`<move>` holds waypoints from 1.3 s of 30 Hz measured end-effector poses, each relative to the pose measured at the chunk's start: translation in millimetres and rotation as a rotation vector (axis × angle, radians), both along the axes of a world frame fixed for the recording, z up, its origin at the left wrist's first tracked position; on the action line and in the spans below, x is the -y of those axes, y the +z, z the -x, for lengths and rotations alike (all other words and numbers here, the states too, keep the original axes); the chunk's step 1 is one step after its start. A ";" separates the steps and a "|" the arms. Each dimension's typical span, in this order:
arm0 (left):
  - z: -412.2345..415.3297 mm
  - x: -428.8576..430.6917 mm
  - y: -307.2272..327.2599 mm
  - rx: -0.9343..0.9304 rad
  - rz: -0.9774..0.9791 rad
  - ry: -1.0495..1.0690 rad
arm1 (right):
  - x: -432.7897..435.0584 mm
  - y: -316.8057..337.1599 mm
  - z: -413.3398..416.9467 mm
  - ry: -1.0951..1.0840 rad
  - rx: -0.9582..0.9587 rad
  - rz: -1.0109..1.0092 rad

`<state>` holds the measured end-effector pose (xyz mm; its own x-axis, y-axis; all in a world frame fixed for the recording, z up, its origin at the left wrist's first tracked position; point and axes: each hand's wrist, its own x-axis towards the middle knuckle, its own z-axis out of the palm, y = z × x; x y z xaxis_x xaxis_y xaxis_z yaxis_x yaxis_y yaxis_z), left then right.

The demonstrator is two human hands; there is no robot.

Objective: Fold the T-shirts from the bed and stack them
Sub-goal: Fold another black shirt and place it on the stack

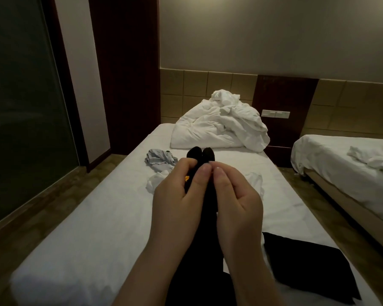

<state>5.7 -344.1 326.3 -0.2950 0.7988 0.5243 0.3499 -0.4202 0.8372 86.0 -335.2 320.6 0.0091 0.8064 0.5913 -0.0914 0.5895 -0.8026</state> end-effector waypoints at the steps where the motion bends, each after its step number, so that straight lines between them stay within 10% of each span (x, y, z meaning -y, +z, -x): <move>1: 0.4 0.8 0.1 0.031 0.004 -0.012 | -0.5 -0.2 -1.0 0.018 0.004 -0.010; 11: 6.9 8.3 2.0 0.061 0.022 -0.125 | -14.1 -7.2 -16.5 -0.142 0.290 -0.331; 20: 15.9 10.2 12.2 -0.135 -0.034 -0.248 | -30.2 20.6 -37.7 0.233 0.385 -0.141; 39: 28.6 5.0 20.5 -0.213 -0.038 -0.057 | -34.2 43.1 -30.3 0.077 0.493 -0.272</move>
<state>-22.9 -349.1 346.8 -0.1287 0.7895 0.6000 0.4921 -0.4745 0.7299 116.3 -301.0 363.7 -0.3738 0.6119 0.6971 0.2044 0.7874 -0.5815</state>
